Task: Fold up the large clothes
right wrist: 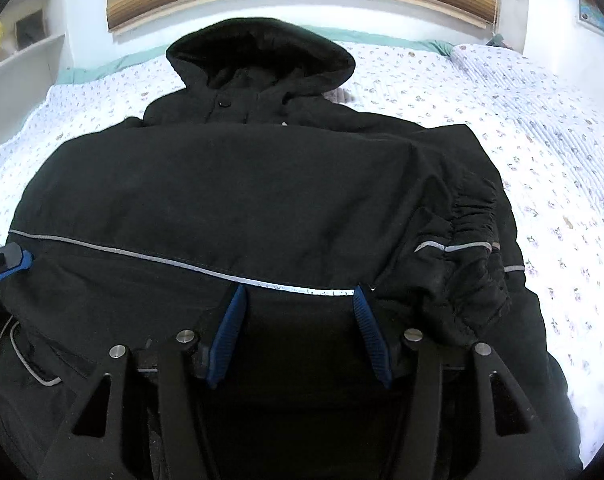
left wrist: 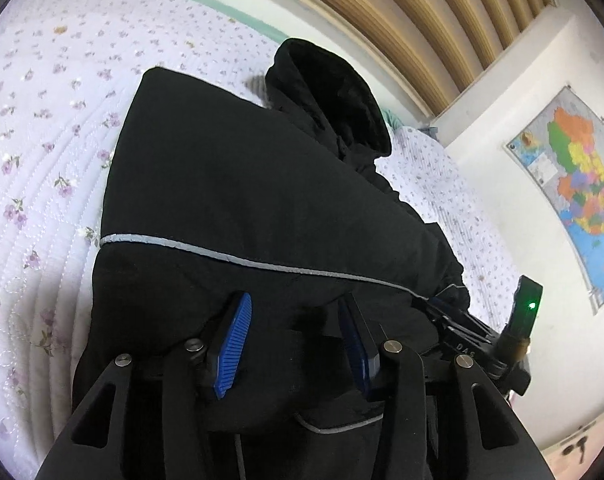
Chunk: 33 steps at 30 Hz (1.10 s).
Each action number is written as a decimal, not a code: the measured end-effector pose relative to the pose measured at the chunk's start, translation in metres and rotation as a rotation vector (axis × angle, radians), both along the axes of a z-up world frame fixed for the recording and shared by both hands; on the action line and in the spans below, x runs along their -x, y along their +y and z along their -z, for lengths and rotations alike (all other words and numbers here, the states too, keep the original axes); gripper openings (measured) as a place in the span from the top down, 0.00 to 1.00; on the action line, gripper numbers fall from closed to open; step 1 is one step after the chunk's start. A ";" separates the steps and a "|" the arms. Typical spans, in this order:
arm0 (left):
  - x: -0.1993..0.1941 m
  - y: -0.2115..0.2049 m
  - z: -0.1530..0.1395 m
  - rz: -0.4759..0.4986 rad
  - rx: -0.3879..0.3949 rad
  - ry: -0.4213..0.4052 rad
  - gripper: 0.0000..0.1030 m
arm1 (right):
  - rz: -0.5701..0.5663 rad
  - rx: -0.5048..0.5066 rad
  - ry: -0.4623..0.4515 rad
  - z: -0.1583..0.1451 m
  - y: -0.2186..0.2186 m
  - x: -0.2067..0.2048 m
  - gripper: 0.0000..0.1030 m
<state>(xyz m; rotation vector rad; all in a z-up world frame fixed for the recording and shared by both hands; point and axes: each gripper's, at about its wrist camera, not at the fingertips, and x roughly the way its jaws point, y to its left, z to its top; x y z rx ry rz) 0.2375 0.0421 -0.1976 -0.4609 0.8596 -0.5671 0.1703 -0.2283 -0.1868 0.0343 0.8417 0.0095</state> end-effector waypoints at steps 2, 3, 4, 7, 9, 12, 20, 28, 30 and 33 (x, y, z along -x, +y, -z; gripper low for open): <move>0.000 -0.004 0.000 -0.001 0.005 -0.010 0.55 | 0.000 -0.008 -0.010 -0.002 0.002 0.009 0.42; 0.001 -0.001 0.000 -0.001 0.014 -0.013 0.55 | -0.002 -0.010 -0.013 -0.002 0.001 0.012 0.41; 0.000 0.003 0.002 -0.001 0.023 -0.015 0.55 | -0.002 -0.012 -0.015 -0.003 -0.002 0.012 0.41; -0.004 0.006 0.003 0.004 0.042 -0.007 0.55 | 0.000 -0.021 -0.022 -0.004 -0.004 0.009 0.38; -0.007 0.007 0.005 0.007 0.049 0.010 0.55 | -0.005 -0.019 -0.013 -0.002 -0.002 0.003 0.37; -0.013 0.007 0.002 0.009 0.049 0.080 0.55 | -0.003 -0.014 0.012 -0.002 -0.001 0.000 0.36; -0.022 0.009 -0.101 0.003 -0.054 0.181 0.53 | -0.013 -0.050 0.225 -0.067 -0.008 -0.011 0.36; -0.071 -0.015 -0.210 -0.001 -0.239 0.012 0.49 | 0.143 -0.249 0.124 -0.166 -0.060 -0.083 0.35; -0.096 -0.024 -0.226 0.012 -0.254 0.004 0.49 | 0.161 -0.300 0.108 -0.178 -0.068 -0.104 0.34; -0.142 -0.034 -0.232 -0.009 -0.269 -0.007 0.45 | 0.167 -0.308 0.109 -0.183 -0.075 -0.143 0.34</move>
